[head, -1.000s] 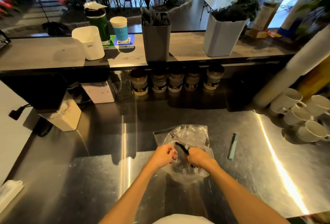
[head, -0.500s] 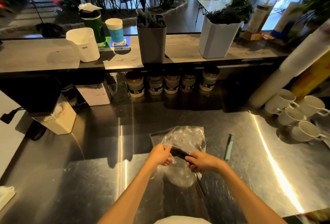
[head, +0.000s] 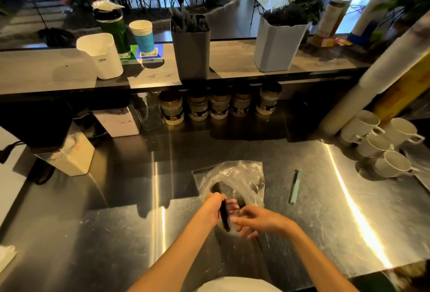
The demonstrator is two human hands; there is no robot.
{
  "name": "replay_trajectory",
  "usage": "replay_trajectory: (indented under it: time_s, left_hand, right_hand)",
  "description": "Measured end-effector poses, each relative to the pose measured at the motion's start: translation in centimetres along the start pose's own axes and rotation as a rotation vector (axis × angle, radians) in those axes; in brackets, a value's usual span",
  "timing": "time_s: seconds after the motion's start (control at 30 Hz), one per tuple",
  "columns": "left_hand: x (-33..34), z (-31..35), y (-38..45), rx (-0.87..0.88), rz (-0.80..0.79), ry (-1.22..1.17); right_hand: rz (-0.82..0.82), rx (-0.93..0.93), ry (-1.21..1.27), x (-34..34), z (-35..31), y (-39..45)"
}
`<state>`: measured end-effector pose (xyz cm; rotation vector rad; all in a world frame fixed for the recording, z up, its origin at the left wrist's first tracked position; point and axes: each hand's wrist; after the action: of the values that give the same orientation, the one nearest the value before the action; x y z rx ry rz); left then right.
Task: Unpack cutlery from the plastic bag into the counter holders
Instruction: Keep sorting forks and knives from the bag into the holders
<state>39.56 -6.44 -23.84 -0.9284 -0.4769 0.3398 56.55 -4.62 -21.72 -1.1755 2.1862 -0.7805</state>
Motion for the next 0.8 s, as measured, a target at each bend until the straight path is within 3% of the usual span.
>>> replay_trajectory:
  time_s: [0.2, 0.4, 0.47, 0.63, 0.8]
  left_hand:
    - [-1.3, 0.7, -0.7, -0.078, -0.061, 0.137]
    - [-1.7, 1.3, -1.9, -0.078, -0.167, 0.407]
    - [-1.9, 1.7, -2.6, -0.101, -0.225, 0.479]
    - [-3.0, 4.0, -4.7, -0.054, -0.373, 0.738]
    - [-4.6, 7.0, -6.5, 0.028, -0.527, 0.803]
  right_hand:
    - [0.321, 0.256, -0.386, 0.5, 5.8, 2.1]
    - [0.451, 0.312, -0.444, 3.6, 7.1, 3.2]
    - [0.438, 0.330, -0.421, 3.4, 7.0, 3.2]
    - [0.216, 0.318, -0.357, -0.5, 4.9, 1.7]
    - [0.126, 0.218, -0.306, -3.5, -0.5, -1.8]
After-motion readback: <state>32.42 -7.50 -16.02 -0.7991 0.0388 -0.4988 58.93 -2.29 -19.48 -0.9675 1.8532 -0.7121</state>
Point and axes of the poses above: each hand's wrist, its own y-axis towards the middle knuckle, its own x-axis out of the palm, z = x × y, and after that the axes turned 1 degree about x, right-handed
